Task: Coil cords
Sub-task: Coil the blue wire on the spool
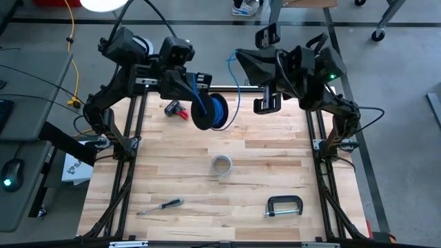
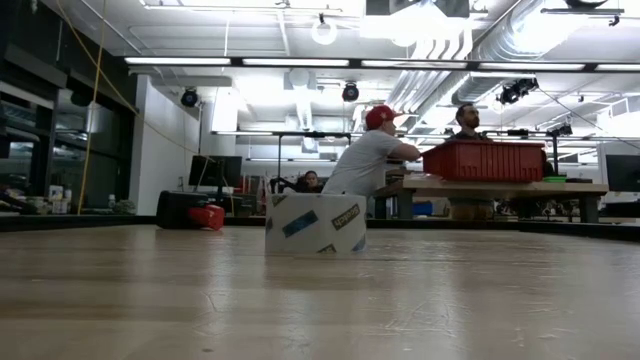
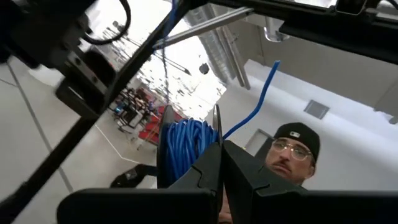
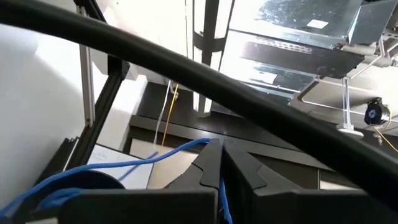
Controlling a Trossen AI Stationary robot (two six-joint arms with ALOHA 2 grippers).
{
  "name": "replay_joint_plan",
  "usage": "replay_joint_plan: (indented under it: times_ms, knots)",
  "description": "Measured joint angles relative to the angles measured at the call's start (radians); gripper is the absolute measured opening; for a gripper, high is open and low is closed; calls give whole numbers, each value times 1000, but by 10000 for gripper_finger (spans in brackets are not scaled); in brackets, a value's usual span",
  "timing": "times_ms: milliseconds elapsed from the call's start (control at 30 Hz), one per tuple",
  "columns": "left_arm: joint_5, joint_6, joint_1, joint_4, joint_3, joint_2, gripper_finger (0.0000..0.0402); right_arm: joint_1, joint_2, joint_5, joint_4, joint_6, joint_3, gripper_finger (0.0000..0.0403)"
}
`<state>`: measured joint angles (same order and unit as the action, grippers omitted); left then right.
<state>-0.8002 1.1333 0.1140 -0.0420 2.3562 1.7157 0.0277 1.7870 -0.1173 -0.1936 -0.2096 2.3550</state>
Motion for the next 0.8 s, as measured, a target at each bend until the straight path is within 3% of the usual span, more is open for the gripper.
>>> replay_joint_plan:
  times_ms: [400,800]
  knots:
    - [9,-36,-12,-128,0,0,5,3,0,-1,-2,-9,0,0]
    - [17,-35,-75,-117,0,0,5,-17,0,-4,-4,-12,0,0]
